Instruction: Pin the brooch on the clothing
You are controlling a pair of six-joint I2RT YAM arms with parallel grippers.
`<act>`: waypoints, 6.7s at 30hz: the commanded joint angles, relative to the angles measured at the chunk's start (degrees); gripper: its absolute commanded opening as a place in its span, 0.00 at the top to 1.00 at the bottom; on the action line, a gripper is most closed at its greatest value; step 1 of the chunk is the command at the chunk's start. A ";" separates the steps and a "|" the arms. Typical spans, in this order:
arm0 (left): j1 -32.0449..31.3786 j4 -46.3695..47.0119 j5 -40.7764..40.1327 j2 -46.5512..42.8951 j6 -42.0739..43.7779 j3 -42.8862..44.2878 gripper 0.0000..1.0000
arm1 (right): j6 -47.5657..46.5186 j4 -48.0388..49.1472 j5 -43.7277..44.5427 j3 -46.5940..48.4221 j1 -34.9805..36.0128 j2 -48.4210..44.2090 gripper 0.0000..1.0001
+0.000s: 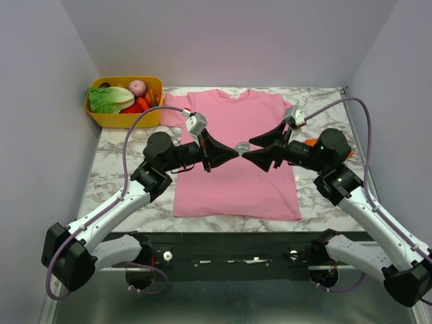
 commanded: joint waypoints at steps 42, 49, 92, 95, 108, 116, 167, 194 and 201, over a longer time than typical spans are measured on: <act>-0.36 4.86 3.86 -2.32 -1.12 -0.77 1.00 | 5.92 5.42 -8.74 3.69 -0.35 5.50 0.67; -0.36 4.86 4.04 -2.32 -1.20 -1.03 1.00 | 6.09 5.07 -9.79 4.30 -0.35 6.91 0.94; -0.36 -4.19 1.40 -7.15 5.13 -0.94 1.00 | 7.58 5.77 -15.77 4.57 -1.49 7.52 0.57; -0.36 -4.19 1.49 -6.97 4.95 -0.85 1.00 | 8.20 6.65 -16.30 4.31 -1.49 7.96 0.60; -0.36 -4.46 2.81 -6.10 4.95 -0.06 1.00 | 9.43 6.48 -16.92 4.92 -1.41 10.25 0.85; -0.36 -9.20 2.63 -5.74 7.67 2.48 1.00 | 4.78 -2.21 -15.34 8.34 -1.49 11.92 0.99; -5.72 -12.36 -3.96 -4.34 9.69 9.69 1.00 | -14.04 -32.46 11.74 18.54 5.63 20.72 0.51; -5.63 -23.53 -23.99 -8.29 16.20 6.26 1.00 | -11.31 -25.78 19.20 13.71 5.28 7.70 0.11; -5.63 -27.31 -31.37 -6.62 16.46 7.32 1.00 | -9.47 -23.15 22.37 12.04 5.01 5.41 0.09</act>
